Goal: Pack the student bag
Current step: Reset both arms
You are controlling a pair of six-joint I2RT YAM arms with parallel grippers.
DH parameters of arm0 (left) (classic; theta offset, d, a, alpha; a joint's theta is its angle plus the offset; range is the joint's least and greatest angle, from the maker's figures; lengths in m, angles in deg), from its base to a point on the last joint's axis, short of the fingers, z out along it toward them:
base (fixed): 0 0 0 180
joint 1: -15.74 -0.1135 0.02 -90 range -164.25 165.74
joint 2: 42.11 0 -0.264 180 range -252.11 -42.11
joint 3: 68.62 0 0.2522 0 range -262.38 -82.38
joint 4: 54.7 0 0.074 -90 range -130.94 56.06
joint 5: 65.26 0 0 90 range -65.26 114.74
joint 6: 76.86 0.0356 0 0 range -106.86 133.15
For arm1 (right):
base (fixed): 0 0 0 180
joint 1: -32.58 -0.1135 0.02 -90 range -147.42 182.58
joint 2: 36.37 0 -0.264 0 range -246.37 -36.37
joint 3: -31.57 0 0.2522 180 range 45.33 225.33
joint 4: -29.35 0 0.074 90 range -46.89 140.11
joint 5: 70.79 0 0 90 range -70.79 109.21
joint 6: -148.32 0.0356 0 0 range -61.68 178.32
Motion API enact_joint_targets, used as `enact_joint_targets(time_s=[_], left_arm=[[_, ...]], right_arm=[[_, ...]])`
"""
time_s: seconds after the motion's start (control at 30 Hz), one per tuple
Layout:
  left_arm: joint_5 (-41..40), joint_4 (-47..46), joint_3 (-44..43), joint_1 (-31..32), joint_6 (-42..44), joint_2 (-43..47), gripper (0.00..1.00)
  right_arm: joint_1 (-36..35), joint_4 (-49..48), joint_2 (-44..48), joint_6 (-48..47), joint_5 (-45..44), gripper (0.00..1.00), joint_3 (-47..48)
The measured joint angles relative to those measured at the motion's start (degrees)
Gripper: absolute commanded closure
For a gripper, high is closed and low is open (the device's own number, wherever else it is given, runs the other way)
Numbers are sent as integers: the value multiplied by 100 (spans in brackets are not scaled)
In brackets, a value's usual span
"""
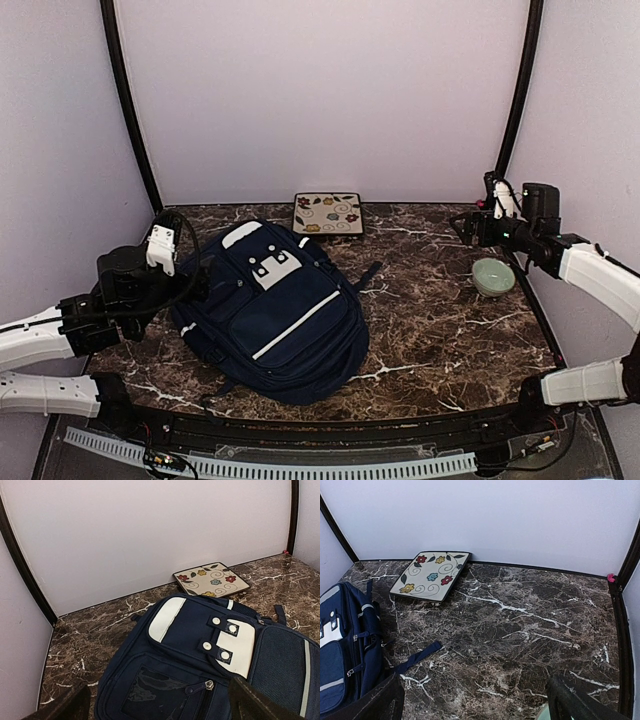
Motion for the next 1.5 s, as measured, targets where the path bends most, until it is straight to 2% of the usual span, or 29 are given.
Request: enact_joint_targets(time_s=[1.5], left_arm=[[345, -11, 35, 0, 70, 11, 1]], right_arm=[[0, -50, 0, 0, 2, 0, -114]])
